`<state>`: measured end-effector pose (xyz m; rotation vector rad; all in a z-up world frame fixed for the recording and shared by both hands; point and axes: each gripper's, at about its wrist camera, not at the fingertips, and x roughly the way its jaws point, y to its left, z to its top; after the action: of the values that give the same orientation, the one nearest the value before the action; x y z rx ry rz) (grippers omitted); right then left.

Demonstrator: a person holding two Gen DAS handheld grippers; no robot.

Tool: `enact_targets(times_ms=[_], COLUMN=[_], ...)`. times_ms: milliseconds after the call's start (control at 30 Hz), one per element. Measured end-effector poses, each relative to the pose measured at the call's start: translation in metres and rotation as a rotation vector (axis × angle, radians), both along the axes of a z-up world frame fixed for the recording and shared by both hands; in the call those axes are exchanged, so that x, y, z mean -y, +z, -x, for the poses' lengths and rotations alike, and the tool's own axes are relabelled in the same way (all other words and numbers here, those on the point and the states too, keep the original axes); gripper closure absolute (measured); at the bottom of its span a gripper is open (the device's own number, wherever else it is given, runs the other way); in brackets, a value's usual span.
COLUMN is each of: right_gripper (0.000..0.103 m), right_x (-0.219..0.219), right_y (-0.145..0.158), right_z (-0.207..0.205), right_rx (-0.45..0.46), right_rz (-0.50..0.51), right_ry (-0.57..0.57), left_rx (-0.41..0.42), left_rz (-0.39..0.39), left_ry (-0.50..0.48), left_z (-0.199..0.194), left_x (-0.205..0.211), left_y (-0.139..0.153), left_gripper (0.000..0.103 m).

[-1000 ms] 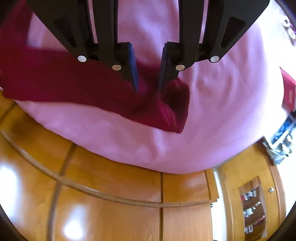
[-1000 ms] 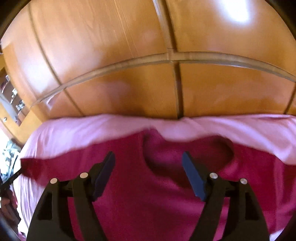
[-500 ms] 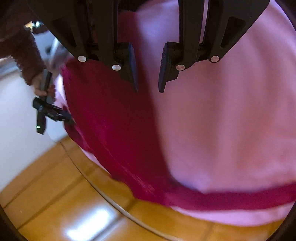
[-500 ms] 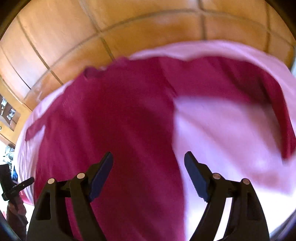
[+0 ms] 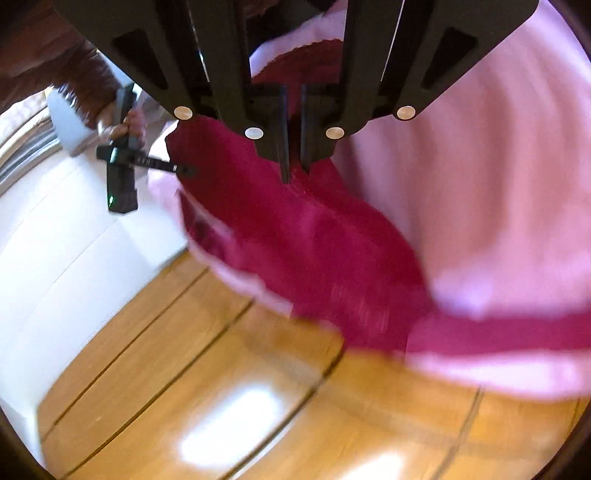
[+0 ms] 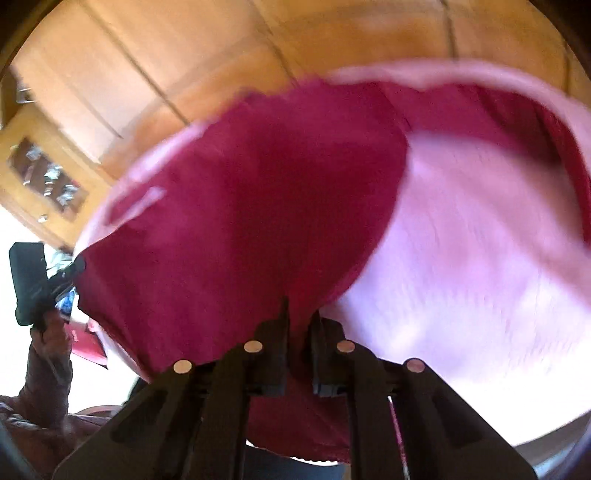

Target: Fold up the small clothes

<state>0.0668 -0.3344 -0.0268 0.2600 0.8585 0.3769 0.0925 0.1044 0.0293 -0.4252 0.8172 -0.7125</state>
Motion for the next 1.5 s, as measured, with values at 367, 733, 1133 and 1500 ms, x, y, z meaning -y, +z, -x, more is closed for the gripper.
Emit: enact_targets(times_ms=[367,733,1133,1500], right_gripper=[0.096,0.048,0.053,0.031], right_x=[0.019,0.007,-0.017,0.129], right_y=[-0.026,-0.001,-0.056,-0.001], right_z=[0.012,0.003,-0.009,-0.003], right_rx=[-0.136,0.015,-0.049,0.082], right_rz=[0.065,0.159,0.116,0.242], right_ry=[-0.001,-0.078,0.02,-0.579], left_rx=[-0.187,-0.035,-0.208,-0.106], left_rz=[-0.157,-0.202,-0.294,-0.28], left_ry=[0.068,0.09,0.023,0.083], left_z=[0.021,0.008,0.002,-0.02], left_x=[-0.036,-0.027,0.009,0.019], left_y=[-0.045,-0.022,-0.097,-0.051], left_gripper=[0.1,0.1,0.1,0.084])
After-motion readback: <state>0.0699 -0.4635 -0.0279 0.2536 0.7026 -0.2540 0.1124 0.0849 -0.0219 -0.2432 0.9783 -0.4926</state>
